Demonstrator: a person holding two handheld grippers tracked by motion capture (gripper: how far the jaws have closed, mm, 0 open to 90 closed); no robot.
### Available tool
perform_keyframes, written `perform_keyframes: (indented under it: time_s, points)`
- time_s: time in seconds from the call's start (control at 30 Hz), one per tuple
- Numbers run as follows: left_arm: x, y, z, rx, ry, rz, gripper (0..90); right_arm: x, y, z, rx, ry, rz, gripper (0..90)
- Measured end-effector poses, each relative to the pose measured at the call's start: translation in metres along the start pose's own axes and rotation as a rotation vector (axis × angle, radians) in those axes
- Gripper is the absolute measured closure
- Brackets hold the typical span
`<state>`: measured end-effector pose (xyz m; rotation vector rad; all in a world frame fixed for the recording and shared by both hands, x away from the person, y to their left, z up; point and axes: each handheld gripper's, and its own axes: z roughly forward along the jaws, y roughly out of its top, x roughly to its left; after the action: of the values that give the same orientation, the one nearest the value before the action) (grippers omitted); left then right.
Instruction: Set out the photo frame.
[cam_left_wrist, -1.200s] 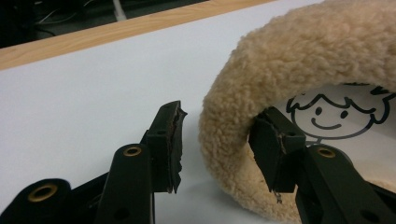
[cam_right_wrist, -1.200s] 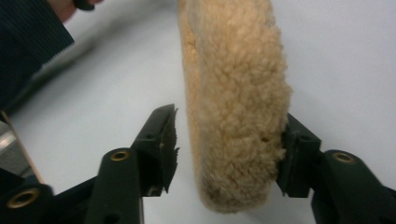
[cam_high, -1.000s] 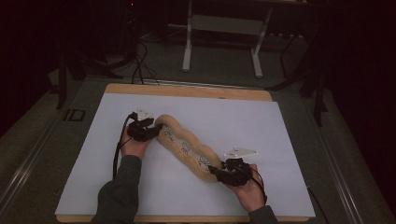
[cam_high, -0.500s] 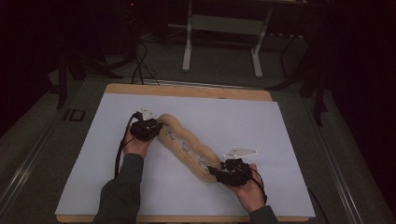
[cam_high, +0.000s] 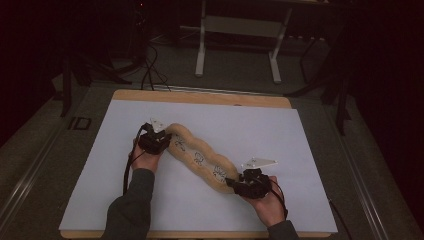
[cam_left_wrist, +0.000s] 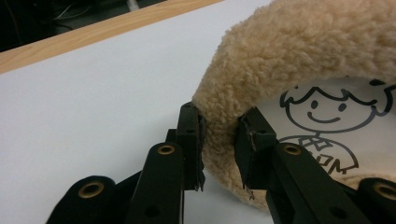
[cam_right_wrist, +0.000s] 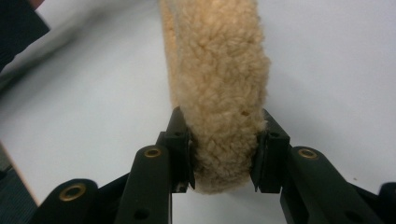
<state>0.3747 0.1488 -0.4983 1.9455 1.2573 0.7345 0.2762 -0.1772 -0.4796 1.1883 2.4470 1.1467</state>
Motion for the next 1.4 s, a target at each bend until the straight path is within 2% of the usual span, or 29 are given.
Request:
perform_keyframes:
  time_s: [0.13, 0.27, 0.3, 0.33, 0.37, 0.43, 0.5, 0.63, 0.7, 0.8, 0.83, 0.87, 0.97, 1.0, 1.07, 1.2, 1.33, 1.4]
  points:
    - [0.001, -0.005, -0.006, -0.002, 0.005, -0.001, 74.0, -0.004, 0.000, 0.000, -0.009, -0.006, 0.012, 64.5]
    - [0.002, -0.007, -0.006, -0.009, -0.007, -0.003, 73.5, -0.004, 0.000, 0.000, -0.011, -0.012, 0.008, 64.8]
    - [0.010, -0.006, -0.003, -0.027, -0.065, -0.034, 69.3, -0.004, -0.001, 0.000, -0.010, -0.013, 0.006, 65.1]
    - [0.012, -0.005, -0.002, -0.029, -0.080, -0.051, 65.5, -0.005, -0.001, 0.000, -0.010, -0.011, 0.007, 65.1]
    - [0.012, -0.005, -0.002, -0.029, -0.080, -0.051, 63.2, -0.005, -0.001, 0.000, -0.010, -0.011, 0.007, 65.1]
    - [0.018, -0.003, 0.003, -0.035, -0.123, -0.080, 60.5, -0.006, -0.001, 0.000, -0.007, -0.005, 0.010, 65.3]
    - [0.020, -0.002, 0.006, -0.031, -0.136, -0.088, 57.8, -0.006, 0.000, 0.000, -0.004, -0.003, 0.005, 65.5]
    - [0.021, -0.001, 0.008, -0.020, -0.160, -0.088, 65.5, -0.004, 0.000, 0.000, -0.002, 0.000, -0.008, 65.6]
    - [0.018, -0.001, 0.007, -0.005, -0.140, -0.063, 71.3, -0.004, 0.000, 0.000, -0.004, 0.004, -0.013, 65.6]
    - [0.017, 0.000, 0.005, 0.009, -0.130, -0.041, 72.7, -0.004, 0.000, 0.000, 0.001, 0.005, -0.010, 65.2]
    - [0.016, 0.000, 0.003, 0.017, -0.118, -0.032, 73.1, -0.006, 0.000, 0.000, 0.005, 0.014, 0.009, 63.5]
    - [0.016, 0.000, 0.003, 0.017, -0.118, -0.032, 73.2, -0.006, 0.000, 0.000, 0.005, 0.014, 0.009, 63.5]
    - [0.014, 0.000, 0.002, 0.024, -0.102, -0.034, 73.4, -0.009, -0.002, 0.000, 0.015, 0.032, 0.059, 58.9]
    - [0.013, -0.001, 0.001, 0.022, -0.097, -0.039, 73.4, -0.009, -0.002, 0.000, 0.015, 0.032, 0.059, 58.9]
    - [0.012, -0.004, -0.001, 0.014, -0.088, -0.055, 73.5, -0.011, -0.003, 0.002, 0.033, 0.057, 0.087, 56.1]
    - [0.012, -0.008, -0.006, 0.010, -0.076, -0.064, 73.5, -0.015, -0.005, 0.003, 0.032, 0.065, 0.130, 56.3]
    - [0.012, -0.010, -0.009, 0.010, -0.070, -0.068, 73.6, -0.014, -0.005, 0.002, 0.025, 0.067, 0.115, 61.5]
    - [0.012, -0.013, -0.013, 0.013, -0.068, -0.067, 73.6, -0.011, -0.005, 0.002, 0.021, 0.042, 0.094, 63.7]
